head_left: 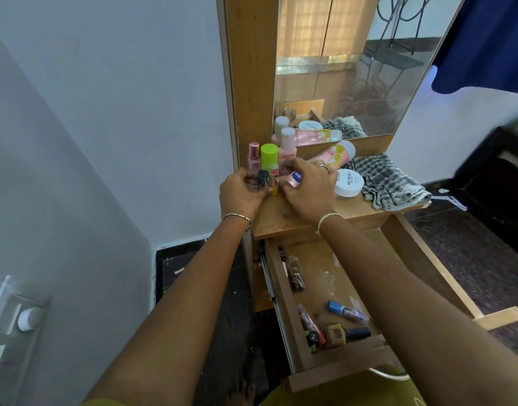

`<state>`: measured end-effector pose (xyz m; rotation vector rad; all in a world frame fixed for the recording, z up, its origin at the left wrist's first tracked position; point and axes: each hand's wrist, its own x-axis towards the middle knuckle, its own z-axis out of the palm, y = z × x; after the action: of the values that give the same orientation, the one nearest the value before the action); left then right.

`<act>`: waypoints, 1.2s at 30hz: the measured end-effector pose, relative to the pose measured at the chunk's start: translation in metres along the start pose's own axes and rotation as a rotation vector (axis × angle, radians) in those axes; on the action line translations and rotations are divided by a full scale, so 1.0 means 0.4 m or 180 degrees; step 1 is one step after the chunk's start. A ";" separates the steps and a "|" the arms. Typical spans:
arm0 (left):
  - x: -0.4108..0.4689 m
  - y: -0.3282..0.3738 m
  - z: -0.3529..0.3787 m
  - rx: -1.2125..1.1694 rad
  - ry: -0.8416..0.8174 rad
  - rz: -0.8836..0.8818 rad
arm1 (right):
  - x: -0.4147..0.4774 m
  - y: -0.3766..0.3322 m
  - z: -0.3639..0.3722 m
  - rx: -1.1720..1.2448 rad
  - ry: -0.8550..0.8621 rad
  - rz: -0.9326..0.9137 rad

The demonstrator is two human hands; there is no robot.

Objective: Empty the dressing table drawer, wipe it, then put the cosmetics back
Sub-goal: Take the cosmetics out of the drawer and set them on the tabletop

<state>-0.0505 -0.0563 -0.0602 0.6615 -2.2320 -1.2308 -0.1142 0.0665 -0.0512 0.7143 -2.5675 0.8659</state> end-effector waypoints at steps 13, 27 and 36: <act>-0.020 0.001 -0.006 -0.0005 0.0072 -0.0134 | -0.014 0.019 -0.008 0.0101 -0.0079 0.0048; -0.210 0.001 -0.002 0.0119 -0.1023 0.0395 | -0.286 0.146 -0.077 0.0646 -0.1083 0.0815; -0.286 -0.003 0.091 0.2790 -0.1977 0.1285 | -0.331 0.120 -0.008 -0.0246 -0.2294 0.1093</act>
<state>0.0134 0.0374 -0.1001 0.0610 -3.2231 -0.2043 -0.0323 0.1481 -0.1316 0.6555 -3.4227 0.6759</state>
